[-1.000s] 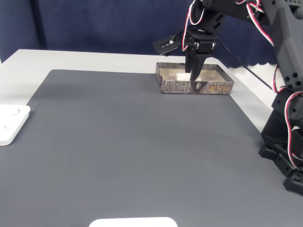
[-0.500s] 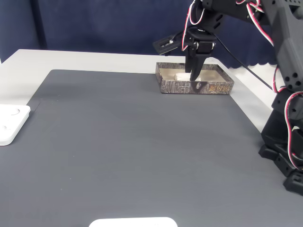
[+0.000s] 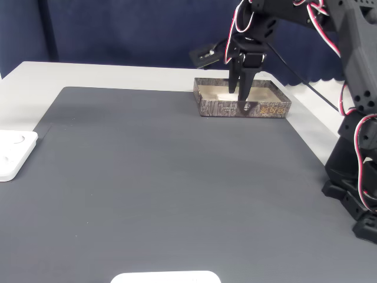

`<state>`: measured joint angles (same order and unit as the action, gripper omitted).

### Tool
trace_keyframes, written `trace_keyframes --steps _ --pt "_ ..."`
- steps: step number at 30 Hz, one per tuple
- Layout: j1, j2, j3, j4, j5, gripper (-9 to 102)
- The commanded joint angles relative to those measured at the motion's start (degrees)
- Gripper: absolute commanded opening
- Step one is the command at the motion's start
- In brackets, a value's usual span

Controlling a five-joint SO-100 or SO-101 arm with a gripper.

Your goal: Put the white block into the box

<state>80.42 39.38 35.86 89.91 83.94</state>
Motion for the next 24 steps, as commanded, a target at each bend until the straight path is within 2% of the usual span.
trace_keyframes --steps 1,8,14,24 --pt "-0.2 5.9 -0.4 -0.8 -0.1 31" --pt "-0.6 10.6 1.2 -0.8 -0.2 32" --pt "-1.8 16.5 7.3 -0.8 -2.8 27" --pt "-4.4 33.8 18.8 -0.8 -7.3 28"
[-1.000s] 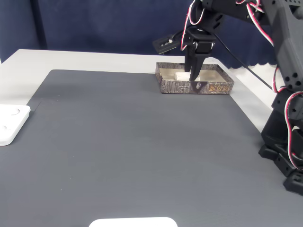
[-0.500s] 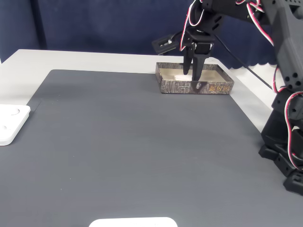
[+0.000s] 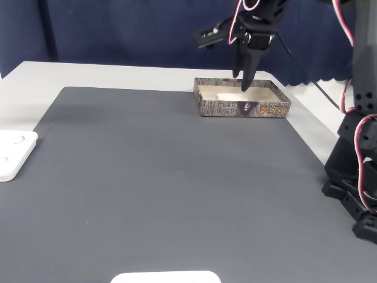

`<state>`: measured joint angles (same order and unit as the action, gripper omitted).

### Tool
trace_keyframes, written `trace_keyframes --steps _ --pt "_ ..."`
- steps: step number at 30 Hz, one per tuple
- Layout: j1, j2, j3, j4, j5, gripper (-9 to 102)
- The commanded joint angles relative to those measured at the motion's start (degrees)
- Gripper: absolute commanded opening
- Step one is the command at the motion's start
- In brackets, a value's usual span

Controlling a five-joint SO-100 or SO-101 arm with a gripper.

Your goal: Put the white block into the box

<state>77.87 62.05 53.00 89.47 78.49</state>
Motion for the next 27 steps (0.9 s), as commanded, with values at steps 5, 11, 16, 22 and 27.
trace_keyframes --steps 5,11,16,22,27 --pt "-4.5 20.7 10.1 -0.3 -6.8 26" --pt "-10.4 32.7 22.5 0.9 -15.8 20" --pt "-17.9 39.8 31.0 4.1 -20.6 14" --pt "-30.1 43.6 35.4 6.0 -29.4 11" --pt "-40.1 46.4 39.5 5.9 -39.1 7"
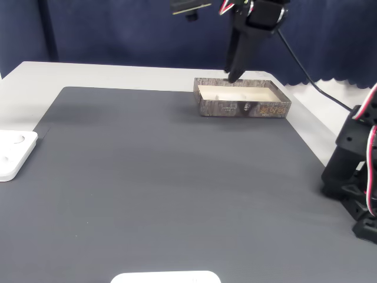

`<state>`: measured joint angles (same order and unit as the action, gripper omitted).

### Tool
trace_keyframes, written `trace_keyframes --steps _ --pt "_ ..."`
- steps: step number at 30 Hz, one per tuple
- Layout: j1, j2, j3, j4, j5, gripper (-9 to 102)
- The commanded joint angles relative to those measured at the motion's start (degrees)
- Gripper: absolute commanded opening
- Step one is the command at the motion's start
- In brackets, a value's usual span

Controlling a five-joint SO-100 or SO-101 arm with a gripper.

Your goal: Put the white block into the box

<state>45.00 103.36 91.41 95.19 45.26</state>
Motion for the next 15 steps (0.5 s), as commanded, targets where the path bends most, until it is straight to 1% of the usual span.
trace_keyframes --steps 1,3,5,10,15 --pt "-8.9 5.9 2.1 0.2 -8.2 5" --pt "-12.0 7.7 4.4 0.2 -12.4 0" --pt "-14.6 10.0 7.5 -0.5 -16.3 -2" --pt "-20.0 16.9 18.4 -4.4 -19.3 -2" --pt "-23.7 26.5 29.9 -5.0 -19.3 -2"
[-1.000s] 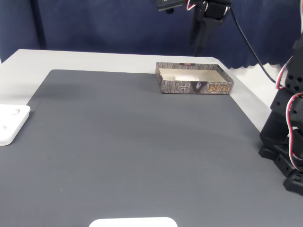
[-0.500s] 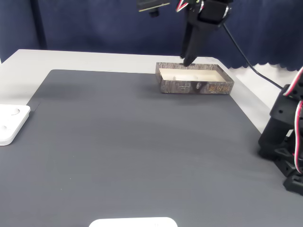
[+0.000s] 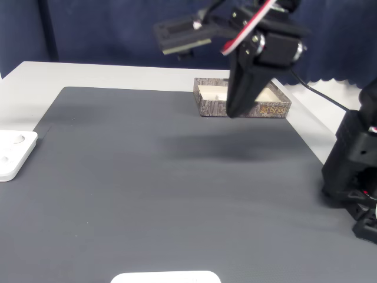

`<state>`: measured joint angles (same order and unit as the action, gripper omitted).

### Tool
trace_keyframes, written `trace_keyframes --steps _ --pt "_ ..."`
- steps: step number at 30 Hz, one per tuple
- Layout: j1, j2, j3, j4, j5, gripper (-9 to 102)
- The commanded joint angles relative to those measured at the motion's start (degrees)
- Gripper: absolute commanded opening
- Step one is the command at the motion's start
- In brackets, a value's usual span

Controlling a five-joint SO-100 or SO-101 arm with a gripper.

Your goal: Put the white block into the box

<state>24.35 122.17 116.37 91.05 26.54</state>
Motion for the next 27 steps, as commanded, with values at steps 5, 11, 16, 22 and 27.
trace_keyframes --steps 5,11,16,22,27 --pt "-9.0 19.4 16.2 -3.1 -6.9 -2" --pt "-15.6 31.7 27.8 -8.0 -19.4 -1" --pt "-18.5 35.2 33.5 -11.8 -22.9 1" --pt "-20.7 43.2 39.0 -12.2 -28.7 -2" --pt "-22.3 51.7 45.0 -11.6 -30.3 -2"
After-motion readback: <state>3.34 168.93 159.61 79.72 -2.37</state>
